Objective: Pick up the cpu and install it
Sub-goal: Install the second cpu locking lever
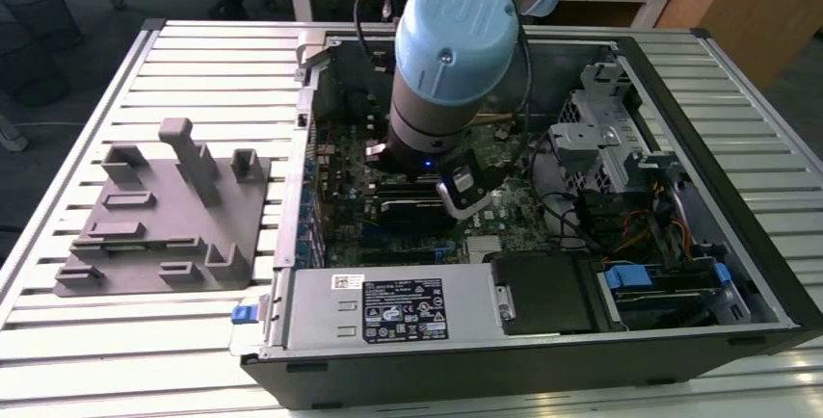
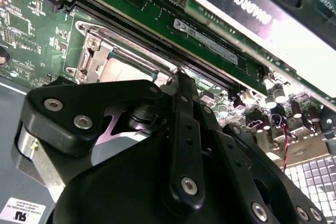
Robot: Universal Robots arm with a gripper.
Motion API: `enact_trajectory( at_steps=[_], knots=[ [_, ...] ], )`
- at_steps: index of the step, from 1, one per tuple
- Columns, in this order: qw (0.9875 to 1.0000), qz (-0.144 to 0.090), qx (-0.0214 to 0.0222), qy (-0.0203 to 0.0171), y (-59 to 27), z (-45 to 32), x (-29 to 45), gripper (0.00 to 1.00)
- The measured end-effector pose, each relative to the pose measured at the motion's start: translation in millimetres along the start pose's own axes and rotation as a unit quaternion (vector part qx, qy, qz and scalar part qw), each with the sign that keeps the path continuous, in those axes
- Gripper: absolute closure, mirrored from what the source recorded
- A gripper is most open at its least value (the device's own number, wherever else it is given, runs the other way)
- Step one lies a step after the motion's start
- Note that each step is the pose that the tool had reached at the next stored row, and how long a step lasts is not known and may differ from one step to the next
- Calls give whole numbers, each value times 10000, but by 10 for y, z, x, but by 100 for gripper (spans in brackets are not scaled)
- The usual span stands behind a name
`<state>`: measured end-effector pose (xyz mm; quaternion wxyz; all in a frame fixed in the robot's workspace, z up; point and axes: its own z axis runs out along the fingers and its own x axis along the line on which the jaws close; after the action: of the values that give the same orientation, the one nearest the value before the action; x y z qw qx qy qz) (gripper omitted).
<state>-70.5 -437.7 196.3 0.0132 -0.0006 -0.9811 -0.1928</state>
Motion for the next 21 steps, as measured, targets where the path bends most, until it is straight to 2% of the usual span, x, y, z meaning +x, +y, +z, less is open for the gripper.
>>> enact_trajectory(
  at_steps=[8, 12, 17, 21],
  knots=[
    [10000, 0, 0, 0, -35, 4, 6, 89],
    [10000, 0, -4, 0, -44, 25, 47, 89],
    [10000, -1, -28, 0, -55, 55, 72, 89],
    [10000, -2, -68, 0, -56, 65, 78, 89]
  ],
)
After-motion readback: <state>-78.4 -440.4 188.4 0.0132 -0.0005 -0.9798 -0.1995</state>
